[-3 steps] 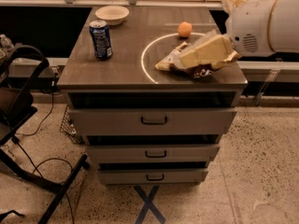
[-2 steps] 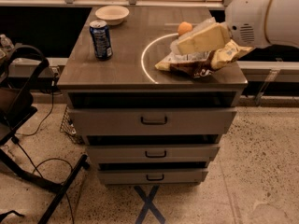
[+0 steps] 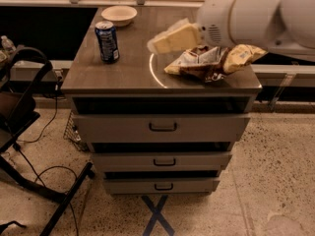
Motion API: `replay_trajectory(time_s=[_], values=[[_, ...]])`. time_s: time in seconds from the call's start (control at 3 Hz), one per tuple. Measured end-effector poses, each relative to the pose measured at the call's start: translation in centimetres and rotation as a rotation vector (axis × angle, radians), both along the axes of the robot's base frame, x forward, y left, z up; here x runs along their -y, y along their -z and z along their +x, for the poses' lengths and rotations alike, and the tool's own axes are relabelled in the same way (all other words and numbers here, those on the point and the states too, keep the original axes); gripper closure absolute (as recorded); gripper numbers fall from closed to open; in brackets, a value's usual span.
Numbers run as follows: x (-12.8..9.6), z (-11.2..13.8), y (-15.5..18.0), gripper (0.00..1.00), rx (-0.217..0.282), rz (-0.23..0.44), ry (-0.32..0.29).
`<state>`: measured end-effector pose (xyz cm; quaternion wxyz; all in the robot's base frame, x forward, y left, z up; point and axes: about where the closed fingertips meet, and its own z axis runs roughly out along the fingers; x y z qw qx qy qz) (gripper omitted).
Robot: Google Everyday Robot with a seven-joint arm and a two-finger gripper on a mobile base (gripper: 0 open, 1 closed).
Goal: Pick pepsi can
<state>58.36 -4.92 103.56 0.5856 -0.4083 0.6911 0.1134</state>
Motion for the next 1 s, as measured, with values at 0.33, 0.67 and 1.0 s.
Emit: replay_trajectory(time_s=[0.33,0.67,1.0], values=[[-6.5,5.2,1.5,0.0,-0.023,0.136,-0.041],[-11.0,10.5,3.0,0.0,-0.036,0.241,-0.02],[-14.1,14.8,4.8,0.0,-0.036,0.299,0.018]])
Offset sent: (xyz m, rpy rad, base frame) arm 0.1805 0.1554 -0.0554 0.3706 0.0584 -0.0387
